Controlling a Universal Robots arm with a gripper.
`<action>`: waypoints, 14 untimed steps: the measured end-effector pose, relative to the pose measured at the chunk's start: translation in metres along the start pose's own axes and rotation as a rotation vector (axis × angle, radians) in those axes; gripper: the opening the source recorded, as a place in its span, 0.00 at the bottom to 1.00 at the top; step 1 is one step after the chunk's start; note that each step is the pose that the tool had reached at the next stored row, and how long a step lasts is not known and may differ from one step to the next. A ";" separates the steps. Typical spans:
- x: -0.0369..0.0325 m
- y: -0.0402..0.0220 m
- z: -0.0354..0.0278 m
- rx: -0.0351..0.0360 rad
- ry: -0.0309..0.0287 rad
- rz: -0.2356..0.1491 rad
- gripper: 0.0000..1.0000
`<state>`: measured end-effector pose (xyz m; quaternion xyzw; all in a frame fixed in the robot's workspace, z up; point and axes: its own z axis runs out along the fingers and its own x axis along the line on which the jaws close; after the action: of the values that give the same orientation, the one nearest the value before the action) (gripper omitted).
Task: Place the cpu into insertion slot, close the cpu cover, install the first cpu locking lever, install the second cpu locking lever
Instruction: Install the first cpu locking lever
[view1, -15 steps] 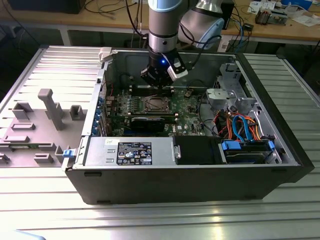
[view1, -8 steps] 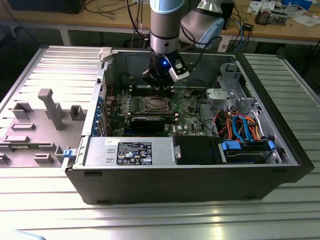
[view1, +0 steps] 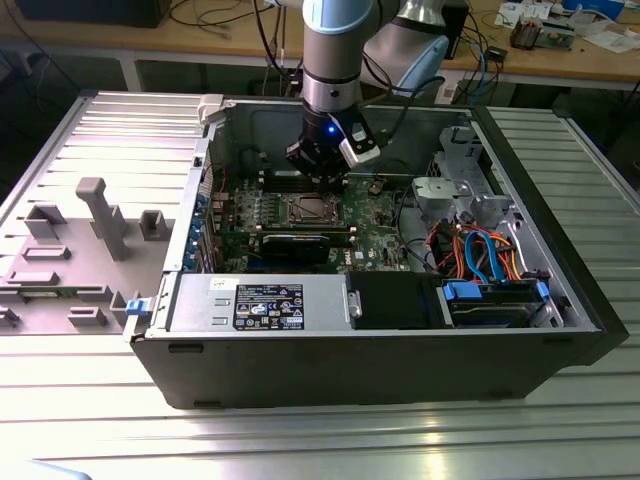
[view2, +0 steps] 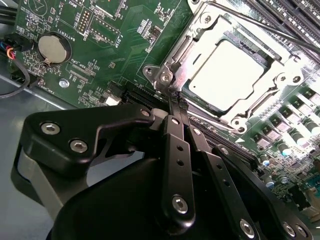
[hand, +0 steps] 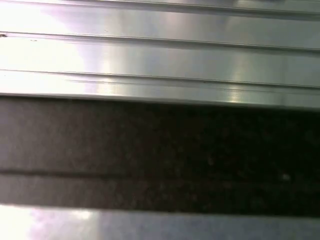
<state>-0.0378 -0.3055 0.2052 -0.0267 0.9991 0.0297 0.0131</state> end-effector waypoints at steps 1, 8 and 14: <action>-0.0001 0.0000 0.0001 -0.0001 -0.0001 0.000 0.11; -0.0004 0.0001 -0.0002 -0.0004 -0.0002 0.000 0.11; -0.0004 0.0001 -0.0014 -0.0003 -0.0002 0.000 0.11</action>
<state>-0.0375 -0.3055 0.2066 -0.0268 0.9991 0.0299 0.0132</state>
